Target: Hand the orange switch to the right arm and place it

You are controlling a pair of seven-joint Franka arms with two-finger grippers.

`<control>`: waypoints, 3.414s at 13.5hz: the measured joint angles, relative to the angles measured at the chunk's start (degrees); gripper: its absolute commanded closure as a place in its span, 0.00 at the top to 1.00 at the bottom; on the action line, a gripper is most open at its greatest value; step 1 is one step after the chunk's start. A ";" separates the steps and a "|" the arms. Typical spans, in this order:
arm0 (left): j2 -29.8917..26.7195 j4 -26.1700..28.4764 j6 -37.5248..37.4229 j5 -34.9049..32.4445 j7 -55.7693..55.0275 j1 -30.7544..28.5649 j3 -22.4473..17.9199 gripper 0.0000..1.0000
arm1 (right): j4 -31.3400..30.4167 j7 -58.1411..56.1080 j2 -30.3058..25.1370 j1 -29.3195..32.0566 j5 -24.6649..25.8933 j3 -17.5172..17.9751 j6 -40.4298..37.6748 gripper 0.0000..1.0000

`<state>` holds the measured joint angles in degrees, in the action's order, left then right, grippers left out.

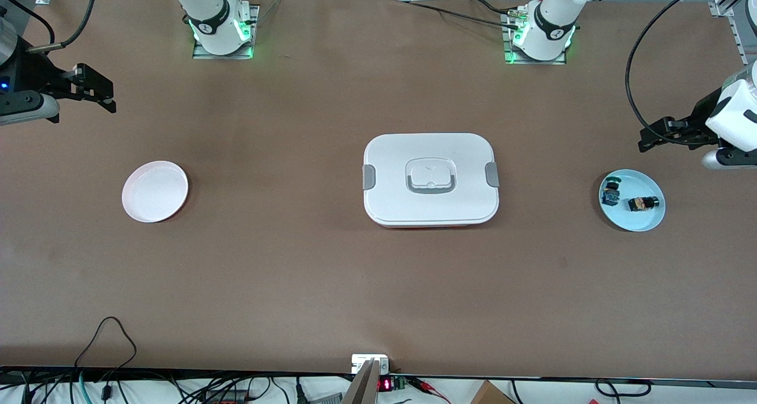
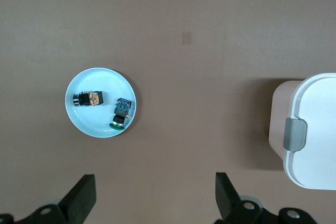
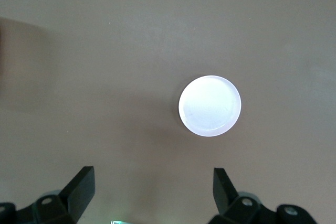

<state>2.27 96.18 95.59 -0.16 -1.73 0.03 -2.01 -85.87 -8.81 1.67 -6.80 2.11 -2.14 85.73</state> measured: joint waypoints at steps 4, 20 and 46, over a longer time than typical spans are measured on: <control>0.00 -0.02 -0.09 0.00 0.00 0.00 0.00 1.00 | 0.00 0.00 0.03 0.02 0.00 -0.09 0.00 1.00; 0.15 -0.07 -0.27 0.00 0.00 -0.04 -0.04 1.00 | 0.00 0.00 0.03 0.48 0.00 -0.19 0.21 1.00; 14.74 -0.35 7.60 -4.50 3.12 -11.62 -1.03 1.00 | 0.07 -0.01 0.00 0.51 0.00 -0.19 0.49 1.00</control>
<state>17.01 95.84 103.19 -4.66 1.40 -11.59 -3.03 -85.80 -8.82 1.67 -6.29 2.11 -2.33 86.22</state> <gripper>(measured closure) 0.000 0.000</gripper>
